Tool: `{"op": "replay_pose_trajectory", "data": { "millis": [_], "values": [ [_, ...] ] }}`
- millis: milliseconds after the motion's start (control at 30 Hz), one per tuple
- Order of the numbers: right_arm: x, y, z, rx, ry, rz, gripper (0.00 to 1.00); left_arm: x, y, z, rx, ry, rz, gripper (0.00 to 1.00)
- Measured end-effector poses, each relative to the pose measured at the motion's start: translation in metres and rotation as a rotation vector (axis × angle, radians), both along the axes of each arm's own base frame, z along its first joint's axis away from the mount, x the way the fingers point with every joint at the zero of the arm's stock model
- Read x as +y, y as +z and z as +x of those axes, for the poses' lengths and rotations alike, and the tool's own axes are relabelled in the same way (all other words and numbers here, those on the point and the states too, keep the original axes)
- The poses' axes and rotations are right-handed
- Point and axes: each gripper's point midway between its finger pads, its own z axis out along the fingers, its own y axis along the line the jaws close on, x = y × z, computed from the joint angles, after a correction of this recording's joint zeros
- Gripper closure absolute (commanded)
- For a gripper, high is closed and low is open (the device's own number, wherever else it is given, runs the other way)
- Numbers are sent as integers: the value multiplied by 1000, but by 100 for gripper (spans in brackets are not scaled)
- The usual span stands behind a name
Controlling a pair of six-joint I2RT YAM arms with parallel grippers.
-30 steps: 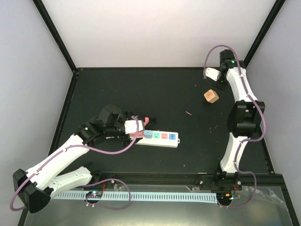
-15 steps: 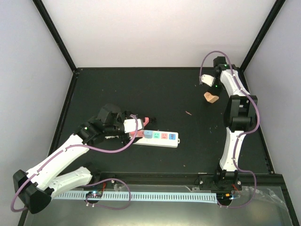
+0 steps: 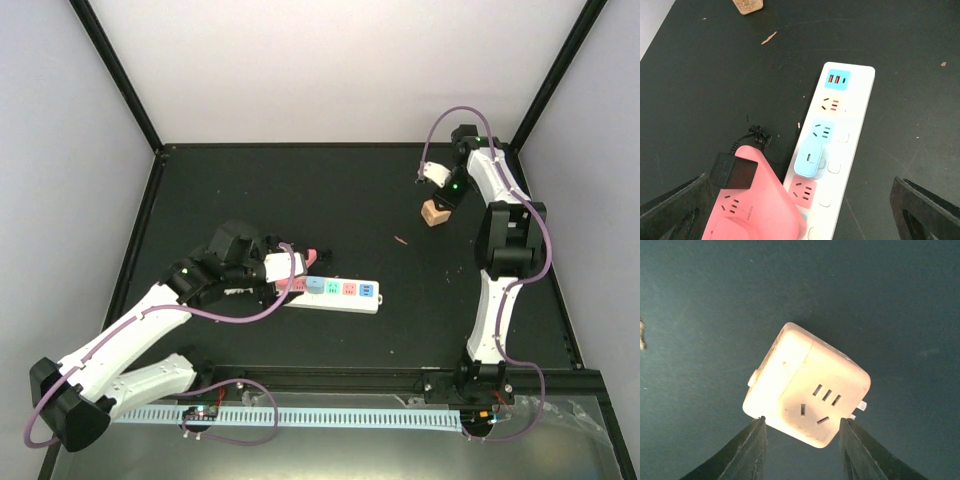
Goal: Pull the plug off the socket
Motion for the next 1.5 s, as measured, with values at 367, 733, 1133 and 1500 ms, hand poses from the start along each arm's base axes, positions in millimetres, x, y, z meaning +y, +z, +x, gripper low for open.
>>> {"op": "replay_pose_trajectory", "data": {
  "millis": [367,733,1133,1500],
  "values": [
    [28,11,-12,24,-29,169,49,1,0,1,14,3,-11,1],
    [109,127,-55,-185,161,443,37,20,3,20,78,93,-21,1],
    [236,101,-174,-53,472,606,37,55,-76,-7,126,-4,208,13],
    [290,62,-220,5,569,636,38,67,-130,-24,73,-131,319,28]
  ]
}}
